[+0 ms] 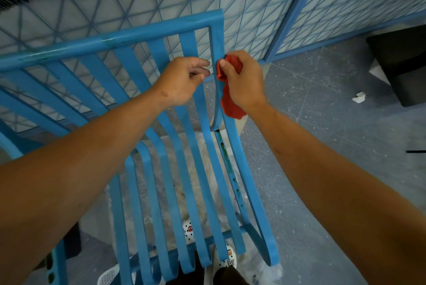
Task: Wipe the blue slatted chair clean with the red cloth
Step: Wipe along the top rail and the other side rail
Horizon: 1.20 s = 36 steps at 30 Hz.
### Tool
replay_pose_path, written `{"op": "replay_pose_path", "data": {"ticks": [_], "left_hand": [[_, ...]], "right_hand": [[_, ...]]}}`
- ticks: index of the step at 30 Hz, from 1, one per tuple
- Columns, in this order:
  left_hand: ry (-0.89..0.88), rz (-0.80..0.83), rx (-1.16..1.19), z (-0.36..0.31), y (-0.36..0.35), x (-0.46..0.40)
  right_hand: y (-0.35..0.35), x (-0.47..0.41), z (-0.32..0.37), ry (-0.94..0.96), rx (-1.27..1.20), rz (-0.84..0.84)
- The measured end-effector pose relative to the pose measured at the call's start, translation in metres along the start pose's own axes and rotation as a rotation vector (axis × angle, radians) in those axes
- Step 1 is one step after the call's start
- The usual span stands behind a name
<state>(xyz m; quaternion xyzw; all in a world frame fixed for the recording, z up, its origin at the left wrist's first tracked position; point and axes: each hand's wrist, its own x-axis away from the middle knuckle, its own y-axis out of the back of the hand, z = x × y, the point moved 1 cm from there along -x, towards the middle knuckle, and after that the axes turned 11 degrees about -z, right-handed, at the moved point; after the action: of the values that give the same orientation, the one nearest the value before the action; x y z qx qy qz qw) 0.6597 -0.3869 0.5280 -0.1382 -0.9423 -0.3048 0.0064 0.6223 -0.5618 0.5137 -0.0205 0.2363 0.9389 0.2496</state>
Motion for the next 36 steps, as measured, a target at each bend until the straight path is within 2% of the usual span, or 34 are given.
{"op": "replay_pose_path", "data": {"ticks": [6,12,18,21,24,28,33,36], "left_hand": [[-0.027,-0.038,-0.017,-0.001,0.016,0.006],[-0.052,-0.116,-0.036,-0.011,0.022,0.01],[-0.198,-0.311,-0.124,-0.032,0.045,0.022],[-0.323,-0.456,-0.148,-0.044,0.065,0.031],[-0.436,-0.534,-0.289,-0.044,0.086,0.032],[-0.435,-0.489,-0.497,-0.035,0.103,0.027],[-0.419,-0.422,-0.492,-0.029,0.108,0.026],[-0.385,-0.409,-0.416,-0.029,0.114,0.025]], "right_hand": [[0.004,0.018,-0.018,-0.075,0.083,0.064],[0.001,-0.013,0.018,-0.017,0.044,0.024],[0.001,-0.034,0.05,0.057,-0.042,-0.08],[0.003,-0.033,0.048,0.061,-0.011,-0.03],[0.007,-0.028,0.042,0.015,0.011,0.056],[0.008,-0.028,0.045,0.016,0.023,0.065],[0.006,-0.044,0.071,0.112,-0.055,-0.034],[0.006,-0.054,0.089,0.254,0.006,0.069]]}}
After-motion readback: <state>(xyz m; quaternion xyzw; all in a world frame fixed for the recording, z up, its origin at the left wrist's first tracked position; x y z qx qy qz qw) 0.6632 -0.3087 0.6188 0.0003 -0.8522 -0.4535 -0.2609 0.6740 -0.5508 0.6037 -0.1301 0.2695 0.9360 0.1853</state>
